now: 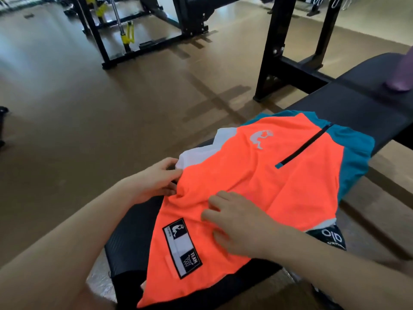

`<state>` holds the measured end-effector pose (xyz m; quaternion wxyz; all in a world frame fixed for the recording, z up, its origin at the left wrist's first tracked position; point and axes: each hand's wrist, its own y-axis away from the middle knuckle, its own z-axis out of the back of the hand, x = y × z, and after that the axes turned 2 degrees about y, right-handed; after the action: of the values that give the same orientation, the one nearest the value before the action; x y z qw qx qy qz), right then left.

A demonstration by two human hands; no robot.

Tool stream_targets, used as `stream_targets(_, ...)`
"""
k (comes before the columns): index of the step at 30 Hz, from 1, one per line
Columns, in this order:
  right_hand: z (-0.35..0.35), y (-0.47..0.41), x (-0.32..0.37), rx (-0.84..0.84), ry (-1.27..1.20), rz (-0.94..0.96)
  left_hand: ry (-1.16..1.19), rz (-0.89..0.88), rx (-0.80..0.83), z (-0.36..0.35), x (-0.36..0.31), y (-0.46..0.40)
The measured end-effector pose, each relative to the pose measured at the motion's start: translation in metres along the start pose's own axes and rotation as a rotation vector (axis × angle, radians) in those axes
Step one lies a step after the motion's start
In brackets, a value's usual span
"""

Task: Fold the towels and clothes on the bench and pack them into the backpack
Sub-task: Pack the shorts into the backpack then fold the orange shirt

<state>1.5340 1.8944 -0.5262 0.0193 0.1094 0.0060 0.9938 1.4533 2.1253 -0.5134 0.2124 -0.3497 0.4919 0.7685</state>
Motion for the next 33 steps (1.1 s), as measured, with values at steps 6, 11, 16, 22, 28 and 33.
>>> stream_targets(6, -0.023, 0.012, 0.048, 0.092, 0.009, 0.231, 0.071, -0.151, -0.030, -0.007, -0.010, -0.001)
stream_targets(11, -0.025, 0.020, 0.042, 0.094, -0.062, 0.212, 0.195, -0.122, -0.140, 0.015, -0.014, 0.013)
stream_targets(16, -0.008, 0.035, 0.034, 0.140, -0.311, 0.123, 0.116, -0.093, -0.348, 0.051, 0.008, 0.028)
stream_targets(22, -0.016, 0.048, 0.045, 0.159, -0.253, 0.112, -0.039, 0.018, -0.244, 0.059, 0.042, 0.045)
stream_targets(28, -0.029, 0.051, 0.064, 0.112, 0.072, 0.207, 0.090, -0.039, -0.188, 0.040, 0.042, 0.042)
stream_targets(33, -0.031, 0.046, 0.048, 0.069, -0.071, 0.153, 0.130, 0.005, -0.163, 0.013, 0.036, 0.037)
